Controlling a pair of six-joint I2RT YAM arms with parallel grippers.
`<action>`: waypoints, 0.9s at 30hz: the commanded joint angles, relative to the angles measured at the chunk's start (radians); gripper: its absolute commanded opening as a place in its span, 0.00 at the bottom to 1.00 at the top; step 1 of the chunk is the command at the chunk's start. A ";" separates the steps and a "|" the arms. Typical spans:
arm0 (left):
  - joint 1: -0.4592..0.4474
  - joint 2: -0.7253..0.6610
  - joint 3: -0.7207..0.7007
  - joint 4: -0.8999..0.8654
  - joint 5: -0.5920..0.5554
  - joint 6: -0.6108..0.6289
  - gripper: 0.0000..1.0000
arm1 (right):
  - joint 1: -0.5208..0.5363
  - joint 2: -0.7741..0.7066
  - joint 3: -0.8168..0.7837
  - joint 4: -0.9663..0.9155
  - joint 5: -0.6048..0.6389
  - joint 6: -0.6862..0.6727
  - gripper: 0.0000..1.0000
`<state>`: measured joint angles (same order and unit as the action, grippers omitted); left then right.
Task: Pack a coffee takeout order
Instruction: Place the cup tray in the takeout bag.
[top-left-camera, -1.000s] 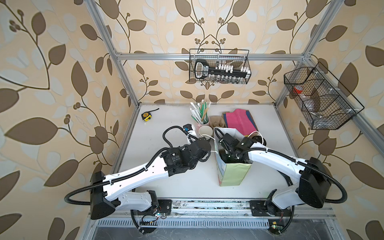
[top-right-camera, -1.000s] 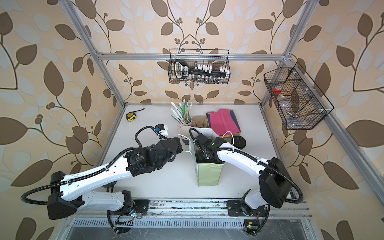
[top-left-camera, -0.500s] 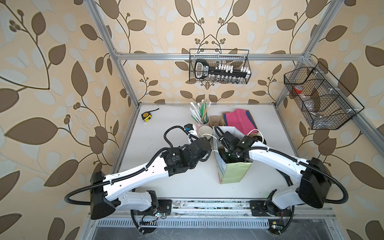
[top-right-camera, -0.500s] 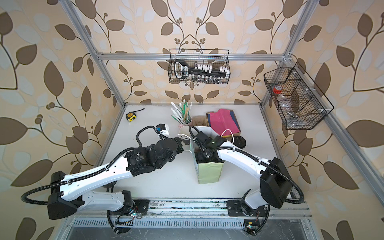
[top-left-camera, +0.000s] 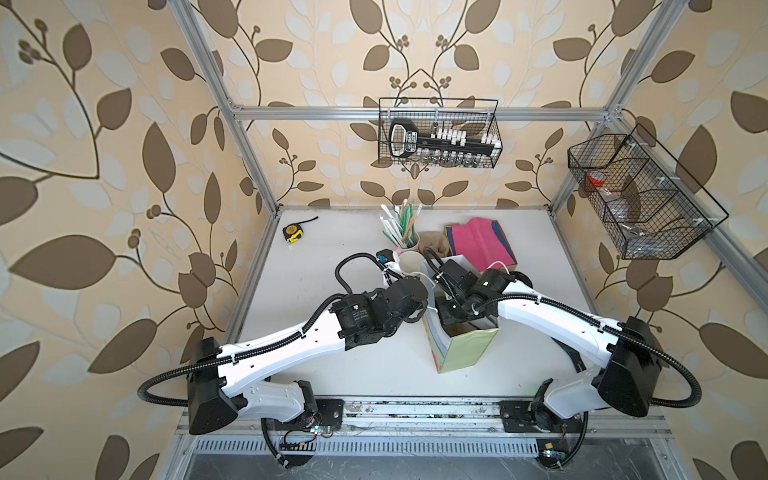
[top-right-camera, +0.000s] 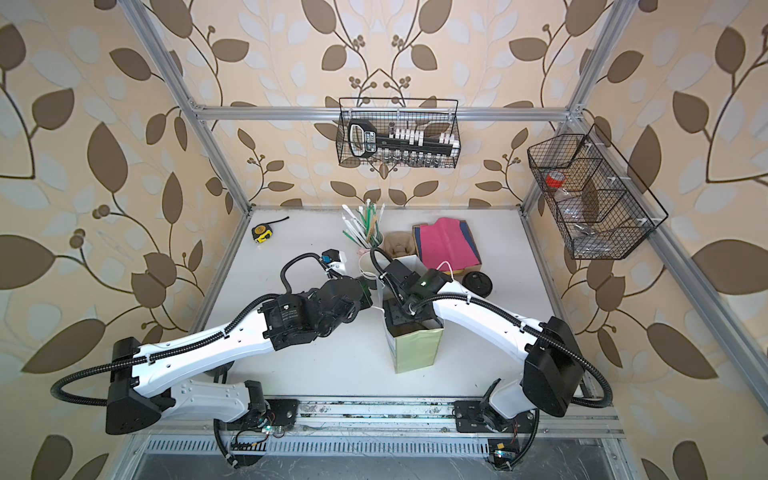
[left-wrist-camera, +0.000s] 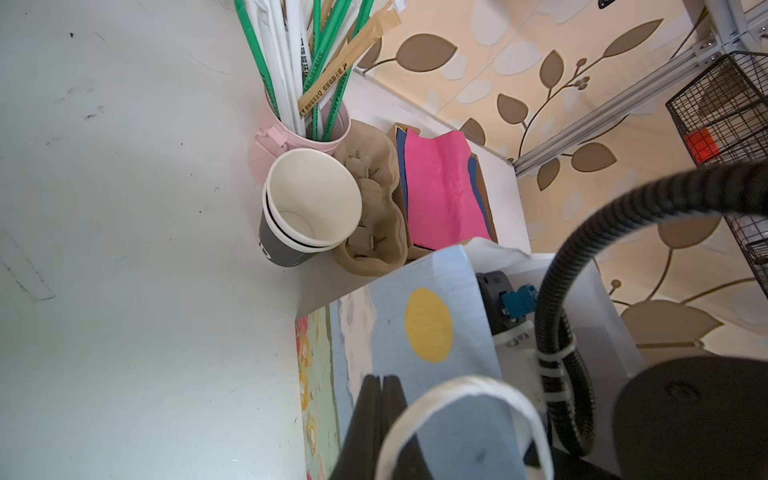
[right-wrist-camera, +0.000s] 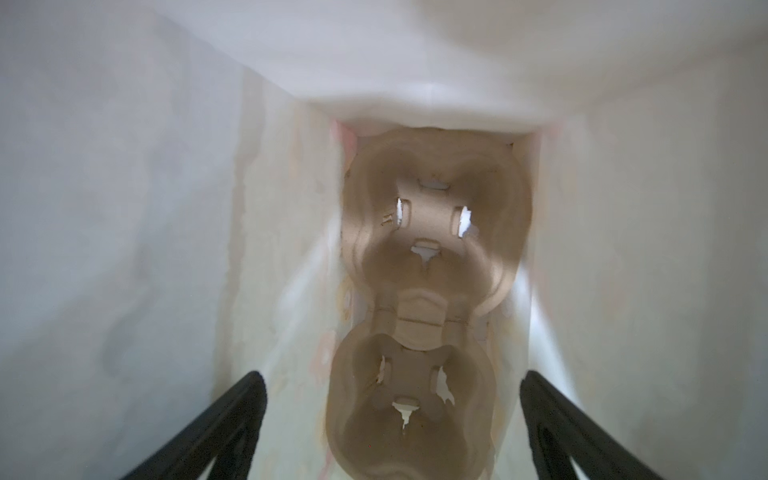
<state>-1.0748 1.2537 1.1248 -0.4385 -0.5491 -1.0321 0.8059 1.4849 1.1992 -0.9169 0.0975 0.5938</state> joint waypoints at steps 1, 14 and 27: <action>-0.007 0.000 0.032 0.013 -0.006 0.022 0.00 | 0.001 -0.036 0.040 -0.052 0.031 -0.007 0.97; -0.008 0.021 0.050 0.009 -0.009 0.045 0.00 | -0.045 -0.072 0.146 -0.080 -0.005 -0.074 0.95; 0.007 -0.008 0.010 0.085 0.010 0.124 0.00 | -0.057 -0.054 0.218 -0.115 0.115 -0.071 0.99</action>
<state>-1.0725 1.2728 1.1355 -0.4000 -0.5472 -0.9436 0.7509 1.4475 1.3636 -1.0008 0.1730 0.5201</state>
